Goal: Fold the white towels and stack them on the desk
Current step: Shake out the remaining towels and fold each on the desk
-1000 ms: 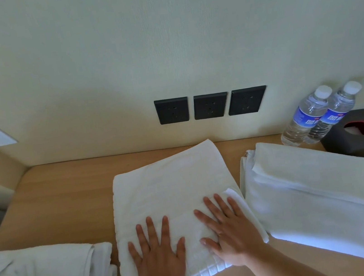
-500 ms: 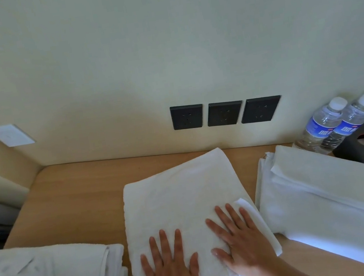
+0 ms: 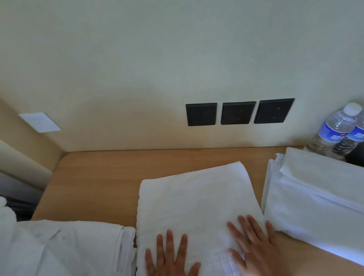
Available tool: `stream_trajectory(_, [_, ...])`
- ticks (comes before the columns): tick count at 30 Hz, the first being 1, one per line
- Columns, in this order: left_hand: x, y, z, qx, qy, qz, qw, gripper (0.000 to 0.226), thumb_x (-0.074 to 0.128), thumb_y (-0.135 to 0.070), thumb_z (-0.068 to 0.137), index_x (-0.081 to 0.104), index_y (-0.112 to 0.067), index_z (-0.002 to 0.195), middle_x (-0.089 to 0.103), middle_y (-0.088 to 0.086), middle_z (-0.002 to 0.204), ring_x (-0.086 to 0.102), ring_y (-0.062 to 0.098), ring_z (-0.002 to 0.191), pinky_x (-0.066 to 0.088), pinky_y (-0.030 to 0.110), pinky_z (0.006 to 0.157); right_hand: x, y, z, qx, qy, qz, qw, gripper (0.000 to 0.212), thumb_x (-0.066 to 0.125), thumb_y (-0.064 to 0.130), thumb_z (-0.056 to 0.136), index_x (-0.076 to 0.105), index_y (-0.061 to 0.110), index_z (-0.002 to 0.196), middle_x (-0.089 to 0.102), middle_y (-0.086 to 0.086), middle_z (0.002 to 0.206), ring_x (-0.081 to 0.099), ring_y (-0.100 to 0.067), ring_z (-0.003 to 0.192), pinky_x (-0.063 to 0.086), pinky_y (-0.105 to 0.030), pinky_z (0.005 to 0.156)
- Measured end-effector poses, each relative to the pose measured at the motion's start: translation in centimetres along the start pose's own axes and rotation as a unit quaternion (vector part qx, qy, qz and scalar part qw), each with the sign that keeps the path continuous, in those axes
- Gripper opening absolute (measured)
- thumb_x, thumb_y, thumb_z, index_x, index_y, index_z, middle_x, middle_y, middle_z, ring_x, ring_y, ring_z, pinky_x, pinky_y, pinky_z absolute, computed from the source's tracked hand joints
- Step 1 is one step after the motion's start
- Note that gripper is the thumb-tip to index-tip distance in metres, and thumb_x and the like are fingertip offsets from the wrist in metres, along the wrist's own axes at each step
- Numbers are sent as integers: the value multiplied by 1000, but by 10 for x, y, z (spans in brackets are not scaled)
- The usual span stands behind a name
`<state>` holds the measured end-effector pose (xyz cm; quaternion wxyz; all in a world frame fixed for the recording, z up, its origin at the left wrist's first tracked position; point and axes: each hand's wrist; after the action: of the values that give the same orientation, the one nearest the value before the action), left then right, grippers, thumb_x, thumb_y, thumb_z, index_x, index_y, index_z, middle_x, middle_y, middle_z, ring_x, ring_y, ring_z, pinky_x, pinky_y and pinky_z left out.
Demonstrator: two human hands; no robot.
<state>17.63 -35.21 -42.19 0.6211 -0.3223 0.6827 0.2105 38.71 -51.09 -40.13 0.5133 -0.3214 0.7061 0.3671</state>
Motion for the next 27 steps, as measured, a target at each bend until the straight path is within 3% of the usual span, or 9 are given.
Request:
stream_trajectory(2, [-1,7,-2,25,13,23,999,74,42,-71,86,43,-32,149,35,10,159,14,27,152,22,60,111,-3,-23,3,8,10,-10,1000,66,22,66,99,48,31,149,43,-8,156,43,-33,141,25,-53,115])
stream_trajectory(5, [-5,14,-2,45,31,36,998,69,34,-70,93,39,-34,151,30,9,161,23,31,148,23,58,109,-4,-44,5,-24,26,-41,999,70,19,68,99,39,30,154,31,-7,162,37,-32,145,21,-47,118])
stream_trajectory(11, [-18,53,0,128,45,51,989,59,28,-59,101,32,-34,155,28,7,162,31,27,147,23,46,111,-5,-36,2,-20,-33,-50,998,74,18,65,97,50,22,148,40,-9,158,38,-33,143,29,-56,114])
stream_trajectory(18, [-24,57,9,98,34,29,994,62,39,-57,97,32,-35,154,26,3,163,25,25,150,24,51,112,1,-26,2,-70,-99,-68,990,62,25,49,100,59,16,140,43,-10,156,44,-32,141,34,-59,112])
stream_trajectory(23, [-27,74,30,76,30,46,996,59,28,-58,100,30,-36,155,23,2,164,23,24,151,24,52,113,0,-21,15,-96,-84,-45,991,59,25,49,103,57,19,142,40,-9,158,40,-30,144,32,-56,113])
stream_trajectory(27, [-33,78,40,76,22,50,996,59,32,-56,99,35,-34,154,26,4,163,24,25,150,25,51,114,2,-19,27,-102,-77,-31,991,60,24,52,103,56,20,143,39,-11,158,39,-31,145,29,-56,115])
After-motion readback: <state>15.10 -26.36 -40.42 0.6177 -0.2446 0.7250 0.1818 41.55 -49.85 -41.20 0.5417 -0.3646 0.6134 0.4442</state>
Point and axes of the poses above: each hand's wrist, its own z-axis towards the middle knuckle, its own x-axis out of the palm, y = z × x
